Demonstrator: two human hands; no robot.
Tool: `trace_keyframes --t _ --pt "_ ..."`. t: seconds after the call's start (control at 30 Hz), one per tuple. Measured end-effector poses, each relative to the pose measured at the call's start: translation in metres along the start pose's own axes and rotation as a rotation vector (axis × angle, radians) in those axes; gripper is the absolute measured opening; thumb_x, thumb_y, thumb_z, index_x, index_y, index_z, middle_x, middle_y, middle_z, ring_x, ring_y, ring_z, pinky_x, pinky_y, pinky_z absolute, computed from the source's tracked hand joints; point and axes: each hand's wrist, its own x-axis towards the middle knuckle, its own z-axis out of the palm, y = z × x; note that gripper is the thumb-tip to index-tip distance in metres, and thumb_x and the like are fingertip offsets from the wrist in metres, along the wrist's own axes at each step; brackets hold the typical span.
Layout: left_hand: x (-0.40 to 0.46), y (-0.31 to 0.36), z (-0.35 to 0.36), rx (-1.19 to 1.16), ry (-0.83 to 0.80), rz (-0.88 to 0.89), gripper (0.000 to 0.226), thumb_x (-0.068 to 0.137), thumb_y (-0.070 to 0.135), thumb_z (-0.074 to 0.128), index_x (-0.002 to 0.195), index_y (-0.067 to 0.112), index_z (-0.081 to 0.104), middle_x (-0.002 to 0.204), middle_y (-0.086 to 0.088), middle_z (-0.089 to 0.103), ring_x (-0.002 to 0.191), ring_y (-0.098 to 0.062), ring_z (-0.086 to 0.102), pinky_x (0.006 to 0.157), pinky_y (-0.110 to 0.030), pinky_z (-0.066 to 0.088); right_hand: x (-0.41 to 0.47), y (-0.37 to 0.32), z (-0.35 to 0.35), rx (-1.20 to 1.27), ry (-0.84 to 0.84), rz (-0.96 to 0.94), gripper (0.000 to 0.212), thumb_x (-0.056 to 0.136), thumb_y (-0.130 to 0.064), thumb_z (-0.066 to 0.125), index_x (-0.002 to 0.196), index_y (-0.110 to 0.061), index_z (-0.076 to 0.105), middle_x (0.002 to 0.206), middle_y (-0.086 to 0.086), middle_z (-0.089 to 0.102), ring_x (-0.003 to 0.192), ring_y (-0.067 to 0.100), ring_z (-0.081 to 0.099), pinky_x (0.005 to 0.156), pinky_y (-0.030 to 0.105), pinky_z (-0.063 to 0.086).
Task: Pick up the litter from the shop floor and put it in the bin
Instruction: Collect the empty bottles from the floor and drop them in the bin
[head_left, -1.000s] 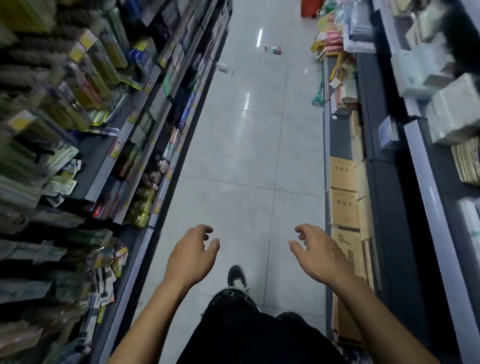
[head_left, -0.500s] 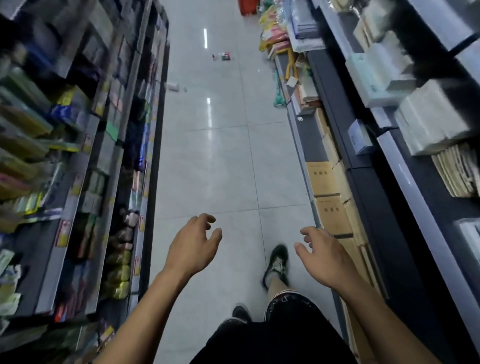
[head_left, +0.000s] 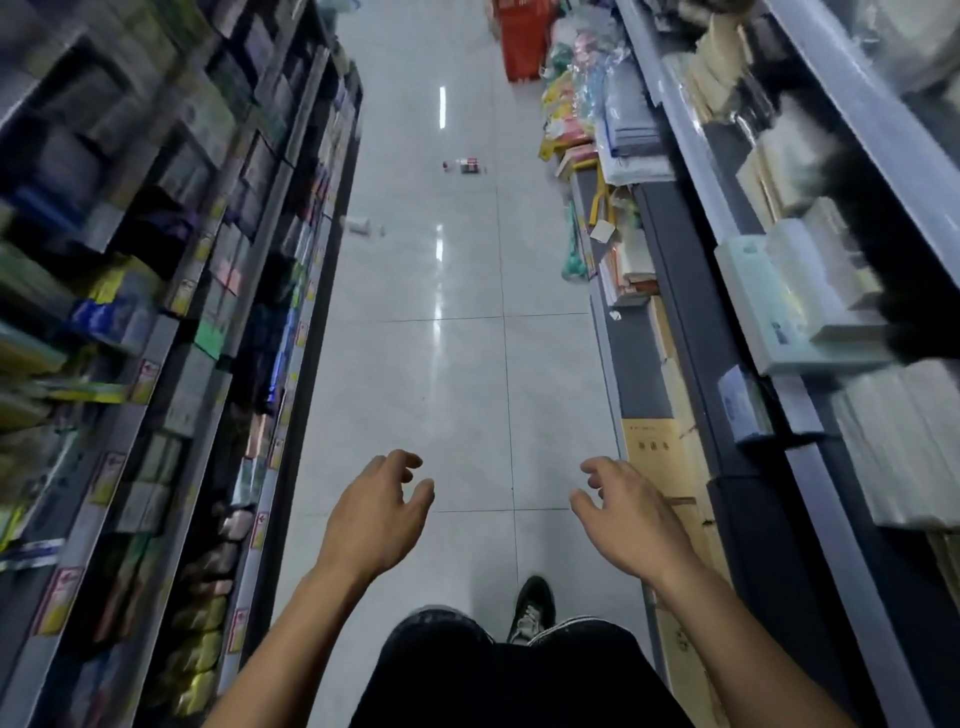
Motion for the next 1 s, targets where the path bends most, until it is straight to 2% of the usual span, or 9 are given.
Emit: trace_keyframes --t 0.43,0.73,0.9,1.0 --pt "0.145 -0.028 -0.059 -0.112 0.088 -0.185 0.036 0.095 0.048 0.050 0.128 0.032 0.055 0.116 0.014 0.058 0.091 -0.002 0.061 0.084 -0.037 0.054 0.206 -0.115 -0.050 -0.104 -0.051 -0.184 0.048 0.100 -0.044 0.048 0.142 -0.022 0.049 0.134 -0.002 0.057 0.116 0.014 0.057 0.094 0.033 0.049" --pt "0.301 -0.037 -0.133 -0.123 0.065 -0.115 0.036 0.096 0.048 0.051 0.128 0.033 0.055 0.119 0.014 0.060 0.091 -0.002 0.061 0.083 -0.035 0.053 0.314 -0.197 -0.066 -0.108 -0.018 -0.109 0.047 0.099 -0.047 0.047 0.140 -0.025 0.049 0.134 -0.003 0.056 0.115 0.013 0.057 0.094 0.036 0.051" --pt "0.385 -0.027 -0.162 -0.074 0.020 -0.028 0.037 0.096 0.047 0.051 0.128 0.032 0.057 0.120 0.012 0.061 0.098 -0.010 0.062 0.084 -0.036 0.053 0.360 -0.220 -0.076 -0.077 0.008 -0.033 0.046 0.098 -0.048 0.047 0.138 -0.025 0.049 0.130 -0.005 0.057 0.113 0.013 0.057 0.093 0.037 0.051" --pt "0.429 -0.014 -0.174 -0.051 0.010 0.015 0.036 0.095 0.047 0.052 0.127 0.032 0.057 0.118 0.012 0.062 0.093 -0.007 0.062 0.083 -0.035 0.053 0.384 -0.225 -0.086 -0.052 0.026 0.015 0.046 0.097 -0.048 0.048 0.137 -0.026 0.050 0.129 -0.006 0.057 0.112 0.013 0.056 0.093 0.036 0.050"
